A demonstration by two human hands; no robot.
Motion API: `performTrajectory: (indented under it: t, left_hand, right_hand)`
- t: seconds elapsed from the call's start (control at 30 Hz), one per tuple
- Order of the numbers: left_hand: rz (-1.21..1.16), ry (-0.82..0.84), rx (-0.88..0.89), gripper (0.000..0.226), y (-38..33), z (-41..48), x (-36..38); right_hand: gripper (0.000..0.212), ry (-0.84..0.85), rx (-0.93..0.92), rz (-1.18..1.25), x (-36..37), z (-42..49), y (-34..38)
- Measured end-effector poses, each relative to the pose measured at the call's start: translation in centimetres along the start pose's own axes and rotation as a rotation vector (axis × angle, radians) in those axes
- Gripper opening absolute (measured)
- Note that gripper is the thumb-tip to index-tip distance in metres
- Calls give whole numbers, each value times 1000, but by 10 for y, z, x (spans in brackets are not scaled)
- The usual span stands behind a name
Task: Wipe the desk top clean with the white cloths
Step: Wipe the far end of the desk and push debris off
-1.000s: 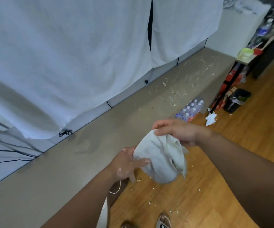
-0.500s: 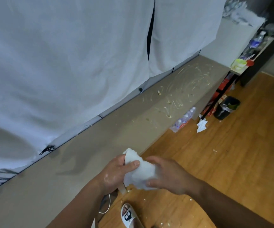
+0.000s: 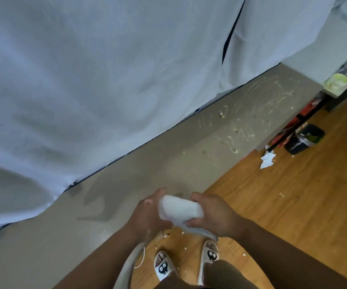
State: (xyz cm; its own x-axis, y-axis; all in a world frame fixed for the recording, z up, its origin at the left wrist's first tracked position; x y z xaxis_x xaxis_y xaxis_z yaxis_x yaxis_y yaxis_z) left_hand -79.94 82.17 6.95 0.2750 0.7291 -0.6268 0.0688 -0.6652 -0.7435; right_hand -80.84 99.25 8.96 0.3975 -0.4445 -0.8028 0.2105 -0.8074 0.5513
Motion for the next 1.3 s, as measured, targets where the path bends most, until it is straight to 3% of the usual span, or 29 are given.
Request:
performTrajectory:
  t: [0.1,0.2,0.27,0.33,0.4,0.47,0.53,0.6,0.7,0.77,0.83,1.07,1.3]
  left_hand:
    - [147,-110,105,51,10,5,-4]
    - [-1,-75,69,39,34,13,-4]
    - [-300,12,-157,28,58,19,-4]
    - [-638,36,-390,43,73,25,-1]
    - [-759,-48,-569,51,91,38,1]
    - [-795,-186,-683,43,113,55,-2]
    - [-635,-295,-671,34,134,74,-11]
    - [-186,-346,-540,36,140,86,-28]
    - [153,-484,-261,36,132,88,-47]
    - [480,-546,-56,45,137,85,-52]
    - [648,-487,9,49,159,86,-50]
    - [672,-591,-68,52,183,85,-79]
    - [629,-667,122,47,147,110,-68]
  right_hand:
    - [45,91,-10,-19,9,17,-1]
    - [50,203,5,42,14,43,-2]
    - [54,250,8,74,15,66,-1]
    - [54,259,30,95,18,95,-5]
    - [57,216,65,111,22,126,-14]
    - [59,139,76,33,30,152,-26]
    - [63,38,3,-218,38,164,-31]
    - [62,-137,-199,-401,46,154,-13]
    - [68,-168,-458,-357,89,116,15]
    - [78,-119,-423,-341,118,105,18]
    - [85,-130,-348,-373,130,109,20]
    - [83,-174,-322,-400,135,158,30]
    - [83,-263,-207,-412,101,227,11]
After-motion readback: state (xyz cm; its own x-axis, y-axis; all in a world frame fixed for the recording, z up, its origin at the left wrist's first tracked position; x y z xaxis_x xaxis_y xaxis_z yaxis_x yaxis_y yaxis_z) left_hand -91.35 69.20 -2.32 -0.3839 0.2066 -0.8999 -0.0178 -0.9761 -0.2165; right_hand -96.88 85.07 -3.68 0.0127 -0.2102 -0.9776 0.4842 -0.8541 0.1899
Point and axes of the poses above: each hand's wrist, its own z-axis towards the middle knuckle, its own x-axis out of the palm, y = z × x, the point moved 9 cm from there along z, towards the middle knuckle, and after that the axes turned 9 degrees about -y, right-handed, at the moved point
